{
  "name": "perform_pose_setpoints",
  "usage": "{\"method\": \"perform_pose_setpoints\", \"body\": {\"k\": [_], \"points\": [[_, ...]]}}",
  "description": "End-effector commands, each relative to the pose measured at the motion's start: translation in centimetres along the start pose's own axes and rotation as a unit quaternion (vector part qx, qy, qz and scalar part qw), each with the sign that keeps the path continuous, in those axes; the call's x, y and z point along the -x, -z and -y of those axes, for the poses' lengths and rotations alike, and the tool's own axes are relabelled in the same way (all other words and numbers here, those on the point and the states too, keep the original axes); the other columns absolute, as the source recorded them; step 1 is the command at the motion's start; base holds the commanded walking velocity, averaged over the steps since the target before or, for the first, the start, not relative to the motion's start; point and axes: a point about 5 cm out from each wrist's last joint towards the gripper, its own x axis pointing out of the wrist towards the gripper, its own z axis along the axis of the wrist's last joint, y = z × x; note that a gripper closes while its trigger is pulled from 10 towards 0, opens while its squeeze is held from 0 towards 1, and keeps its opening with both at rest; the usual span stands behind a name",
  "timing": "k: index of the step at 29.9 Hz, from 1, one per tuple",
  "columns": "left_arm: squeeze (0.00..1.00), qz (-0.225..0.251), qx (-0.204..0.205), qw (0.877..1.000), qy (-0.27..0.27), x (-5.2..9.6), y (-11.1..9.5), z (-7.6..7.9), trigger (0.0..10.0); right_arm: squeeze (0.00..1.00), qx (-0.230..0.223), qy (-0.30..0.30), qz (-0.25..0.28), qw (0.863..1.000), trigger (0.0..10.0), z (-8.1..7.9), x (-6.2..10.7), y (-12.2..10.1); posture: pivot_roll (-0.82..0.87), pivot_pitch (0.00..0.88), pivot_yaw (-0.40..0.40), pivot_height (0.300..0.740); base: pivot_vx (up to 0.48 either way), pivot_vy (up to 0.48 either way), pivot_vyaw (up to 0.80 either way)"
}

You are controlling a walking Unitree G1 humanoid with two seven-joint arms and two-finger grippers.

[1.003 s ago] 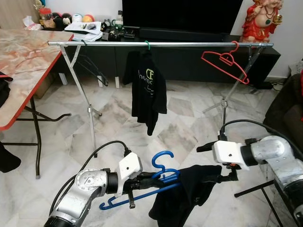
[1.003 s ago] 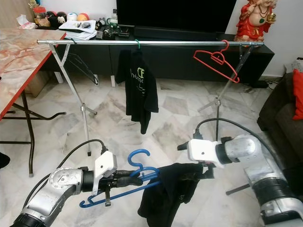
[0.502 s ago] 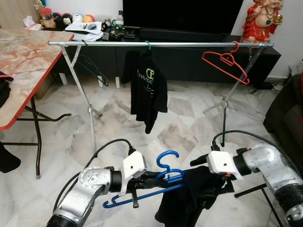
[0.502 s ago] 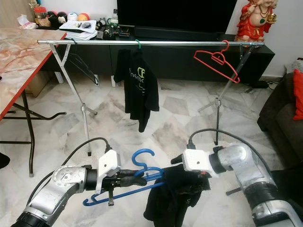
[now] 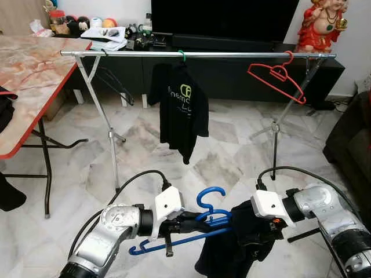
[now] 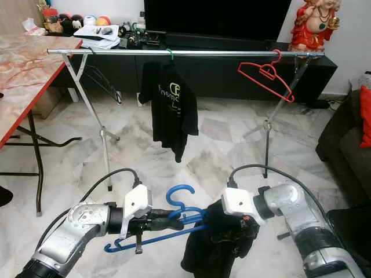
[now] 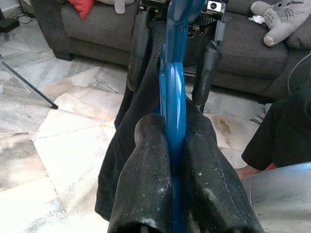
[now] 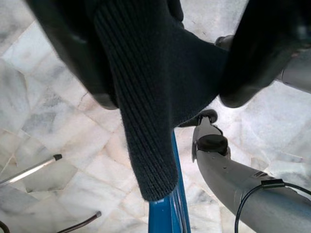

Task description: Hang hanger

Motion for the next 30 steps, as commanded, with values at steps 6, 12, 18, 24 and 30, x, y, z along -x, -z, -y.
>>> {"method": "perform_pose_setpoints", "body": {"k": [6, 12, 18, 24, 30], "points": [[0.0, 0.022, -0.024, 0.999, 0.017, -0.53, -1.48, 0.12, 10.0, 0.0, 0.0, 0.009, 0.009, 1.0, 0.0, 0.28, 0.3, -0.19, -0.04, 0.086, -0.072, 0.74, 0.0, 0.0, 0.0], [0.0, 0.021, -0.024, 0.999, 0.018, -0.44, -1.48, 0.13, 10.0, 0.0, -0.003, 0.012, 0.011, 1.0, 0.0, 0.32, 0.15, -0.15, -0.03, 0.089, -0.073, 0.74, 0.0, 0.0, 0.0], [0.0, 0.019, -0.028, 0.999, 0.021, -0.48, -1.53, 0.2, 10.0, 0.0, -0.008, 0.017, 0.015, 1.0, 0.0, 0.44, 0.05, -0.19, -0.03, 0.094, -0.072, 0.74, 0.0, 0.0, 0.0], [0.0, 0.02, -0.031, 0.999, 0.023, -0.59, -1.63, 0.22, 10.0, 0.0, -0.01, 0.017, 0.019, 1.0, 0.0, 0.43, -0.04, -0.22, -0.03, 0.095, -0.072, 0.74, 0.0, 0.0, 0.0], [0.0, 0.019, -0.033, 0.999, 0.025, -0.64, -1.7, 0.21, 10.0, 0.0, -0.013, 0.018, 0.02, 1.0, 0.0, 0.42, -0.15, -0.16, -0.03, 0.096, -0.071, 0.74, 0.0, 0.0, 0.0]]}}
